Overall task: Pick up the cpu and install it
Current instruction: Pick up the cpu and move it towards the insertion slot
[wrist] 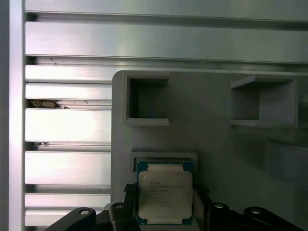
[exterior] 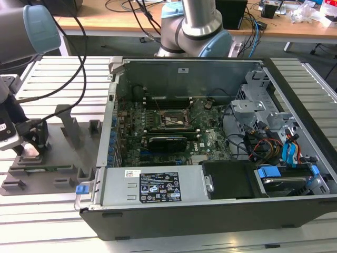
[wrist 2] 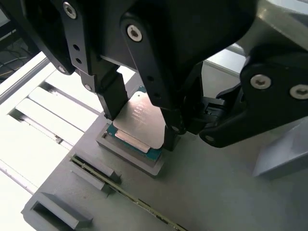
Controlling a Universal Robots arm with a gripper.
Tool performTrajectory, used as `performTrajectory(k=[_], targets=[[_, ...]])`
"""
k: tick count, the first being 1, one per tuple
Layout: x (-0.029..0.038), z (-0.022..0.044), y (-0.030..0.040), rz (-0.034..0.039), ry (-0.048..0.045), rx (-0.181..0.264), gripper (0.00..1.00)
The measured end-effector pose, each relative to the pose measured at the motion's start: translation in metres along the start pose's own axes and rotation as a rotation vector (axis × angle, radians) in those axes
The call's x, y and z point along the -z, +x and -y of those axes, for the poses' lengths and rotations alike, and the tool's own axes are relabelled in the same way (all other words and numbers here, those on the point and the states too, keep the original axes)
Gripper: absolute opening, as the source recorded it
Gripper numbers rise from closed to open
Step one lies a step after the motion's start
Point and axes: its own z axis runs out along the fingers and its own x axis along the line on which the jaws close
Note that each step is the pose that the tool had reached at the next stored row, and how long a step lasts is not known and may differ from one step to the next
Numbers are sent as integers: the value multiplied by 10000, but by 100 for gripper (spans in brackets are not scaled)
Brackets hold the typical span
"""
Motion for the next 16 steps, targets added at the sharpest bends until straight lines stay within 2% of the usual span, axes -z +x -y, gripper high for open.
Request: performTrajectory(k=[6, 13, 16], targets=[[110, 2, -3, -1, 1, 0, 55], [185, 3, -5, 0, 0, -1, 55], [264, 5, -7, -1, 1, 0, 55]])
